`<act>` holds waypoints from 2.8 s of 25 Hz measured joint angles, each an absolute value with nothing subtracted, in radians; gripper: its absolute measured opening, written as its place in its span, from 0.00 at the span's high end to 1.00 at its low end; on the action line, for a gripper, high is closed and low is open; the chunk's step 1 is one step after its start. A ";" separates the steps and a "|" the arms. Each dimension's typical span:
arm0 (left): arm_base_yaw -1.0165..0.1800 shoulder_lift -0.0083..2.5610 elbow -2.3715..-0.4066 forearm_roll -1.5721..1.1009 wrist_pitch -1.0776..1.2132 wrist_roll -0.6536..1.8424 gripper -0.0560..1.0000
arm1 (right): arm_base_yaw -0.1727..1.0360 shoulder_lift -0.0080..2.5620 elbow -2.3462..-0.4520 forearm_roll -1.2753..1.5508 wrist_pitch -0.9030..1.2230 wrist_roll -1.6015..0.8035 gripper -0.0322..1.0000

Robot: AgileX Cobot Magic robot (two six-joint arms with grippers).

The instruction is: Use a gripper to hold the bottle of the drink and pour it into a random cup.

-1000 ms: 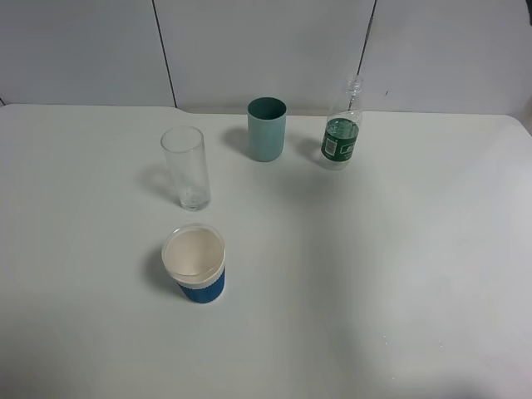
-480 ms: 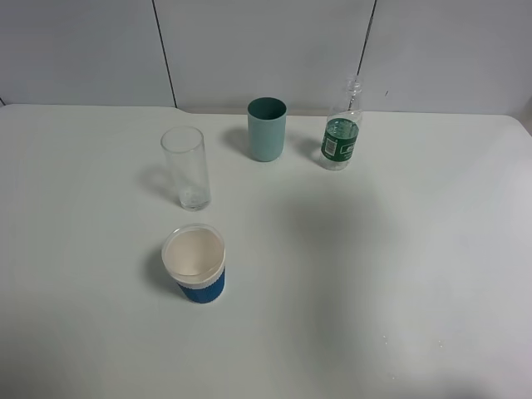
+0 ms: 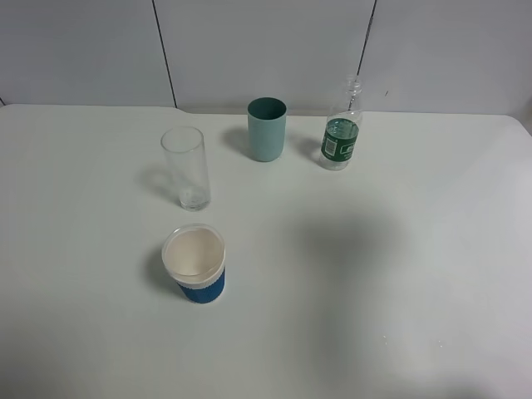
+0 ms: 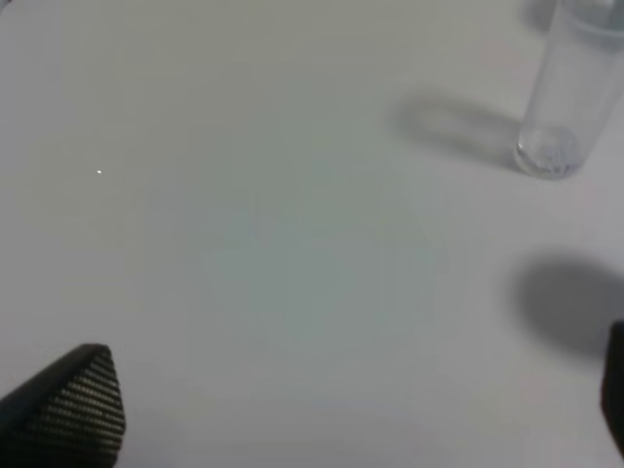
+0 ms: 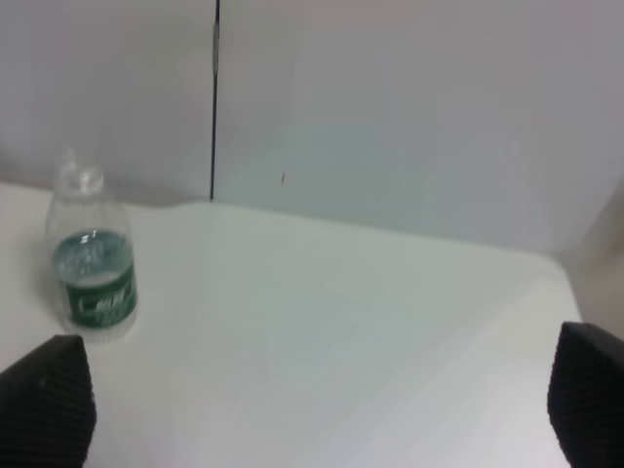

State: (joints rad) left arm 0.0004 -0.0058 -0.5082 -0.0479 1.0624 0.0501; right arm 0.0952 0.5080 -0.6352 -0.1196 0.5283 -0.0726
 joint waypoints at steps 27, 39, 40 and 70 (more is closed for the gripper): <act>0.000 -0.006 -0.508 -0.048 1.062 0.050 0.01 | 0.095 0.273 -0.611 -0.139 0.806 -0.065 0.08; 0.000 -0.006 -0.508 -0.048 1.062 0.050 0.01 | 0.095 0.134 -0.504 -0.073 0.982 -0.063 0.08; 0.000 -0.006 -0.508 -0.048 1.062 0.050 0.01 | 0.095 0.124 -0.504 -0.069 0.997 -0.062 0.08; 0.000 -0.006 -0.508 -0.048 1.062 0.050 0.01 | 0.138 -0.002 -0.478 -0.006 1.064 0.000 0.08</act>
